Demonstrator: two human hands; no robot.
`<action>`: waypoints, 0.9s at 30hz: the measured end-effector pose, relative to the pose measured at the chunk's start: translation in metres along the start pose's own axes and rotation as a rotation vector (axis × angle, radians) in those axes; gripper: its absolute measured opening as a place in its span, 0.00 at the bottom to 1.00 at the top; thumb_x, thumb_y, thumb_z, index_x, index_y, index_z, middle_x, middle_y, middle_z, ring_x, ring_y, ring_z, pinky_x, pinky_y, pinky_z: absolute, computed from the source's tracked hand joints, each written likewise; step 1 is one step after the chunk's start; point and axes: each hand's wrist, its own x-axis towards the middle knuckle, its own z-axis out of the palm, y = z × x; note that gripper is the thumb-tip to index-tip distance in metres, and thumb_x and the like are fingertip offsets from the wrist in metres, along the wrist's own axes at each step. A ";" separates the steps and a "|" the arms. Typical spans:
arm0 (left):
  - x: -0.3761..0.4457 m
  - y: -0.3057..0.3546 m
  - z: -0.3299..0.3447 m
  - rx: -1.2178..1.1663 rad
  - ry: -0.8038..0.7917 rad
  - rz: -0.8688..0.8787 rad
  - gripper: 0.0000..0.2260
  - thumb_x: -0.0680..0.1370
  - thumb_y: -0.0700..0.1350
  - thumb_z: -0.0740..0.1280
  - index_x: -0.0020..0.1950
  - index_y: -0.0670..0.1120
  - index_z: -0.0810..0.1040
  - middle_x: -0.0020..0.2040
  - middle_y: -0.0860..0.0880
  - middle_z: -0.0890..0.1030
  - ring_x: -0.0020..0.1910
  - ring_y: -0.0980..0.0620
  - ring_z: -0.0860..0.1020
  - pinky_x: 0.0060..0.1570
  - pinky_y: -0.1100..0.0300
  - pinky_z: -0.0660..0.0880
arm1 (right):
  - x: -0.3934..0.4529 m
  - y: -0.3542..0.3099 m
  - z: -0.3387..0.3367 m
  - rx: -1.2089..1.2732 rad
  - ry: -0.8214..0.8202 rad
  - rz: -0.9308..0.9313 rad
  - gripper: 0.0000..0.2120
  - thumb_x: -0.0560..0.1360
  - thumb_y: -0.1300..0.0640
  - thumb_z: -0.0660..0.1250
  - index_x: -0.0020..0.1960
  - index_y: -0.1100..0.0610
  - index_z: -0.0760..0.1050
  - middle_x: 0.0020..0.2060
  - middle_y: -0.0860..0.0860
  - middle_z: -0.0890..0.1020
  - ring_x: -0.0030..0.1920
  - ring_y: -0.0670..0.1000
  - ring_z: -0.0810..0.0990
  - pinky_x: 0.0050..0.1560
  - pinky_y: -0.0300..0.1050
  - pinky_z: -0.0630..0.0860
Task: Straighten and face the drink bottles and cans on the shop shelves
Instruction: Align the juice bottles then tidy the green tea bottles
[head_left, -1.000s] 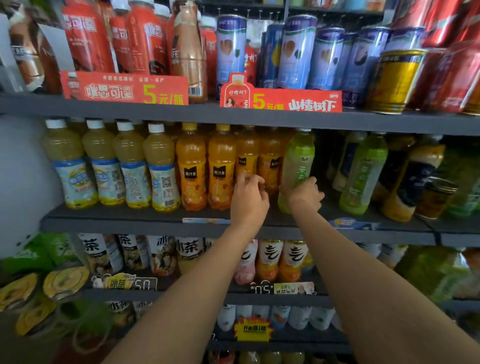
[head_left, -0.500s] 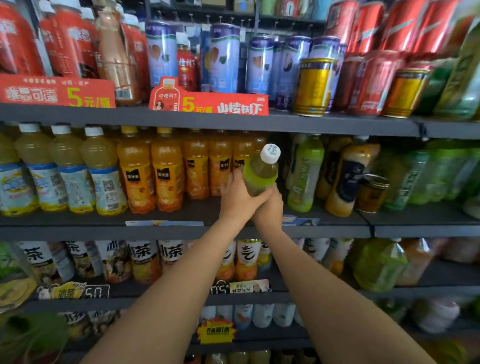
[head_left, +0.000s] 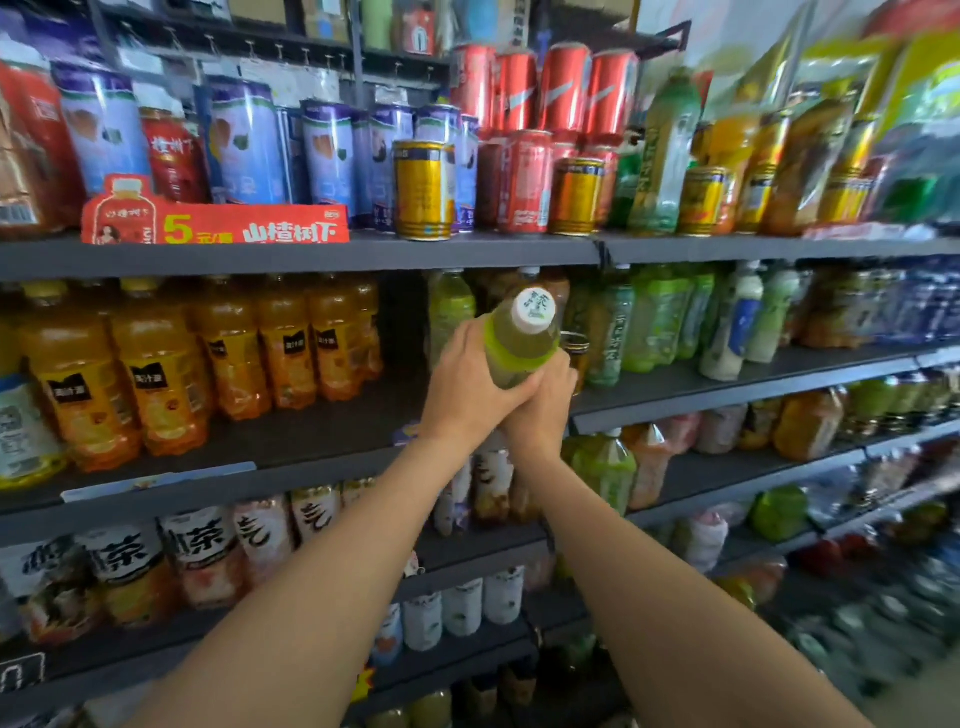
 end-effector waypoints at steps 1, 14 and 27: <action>0.002 0.010 0.013 -0.021 -0.031 0.001 0.30 0.69 0.53 0.73 0.67 0.46 0.68 0.63 0.49 0.72 0.63 0.50 0.72 0.60 0.59 0.70 | 0.006 0.013 -0.007 -0.033 0.019 0.023 0.12 0.79 0.57 0.60 0.61 0.59 0.70 0.58 0.54 0.71 0.60 0.55 0.68 0.61 0.41 0.60; 0.061 0.097 0.228 -0.059 -0.127 -0.106 0.28 0.71 0.54 0.72 0.66 0.44 0.67 0.63 0.46 0.74 0.63 0.48 0.73 0.59 0.58 0.69 | 0.127 0.198 -0.089 -0.235 -0.004 0.100 0.14 0.79 0.60 0.54 0.64 0.60 0.65 0.63 0.55 0.68 0.64 0.55 0.65 0.54 0.41 0.62; 0.125 0.105 0.337 0.218 -0.254 -0.513 0.22 0.81 0.52 0.55 0.71 0.40 0.63 0.66 0.41 0.73 0.65 0.42 0.70 0.60 0.53 0.68 | 0.218 0.269 -0.079 -0.177 -0.329 0.155 0.14 0.80 0.59 0.55 0.64 0.62 0.64 0.63 0.59 0.69 0.65 0.59 0.68 0.55 0.52 0.71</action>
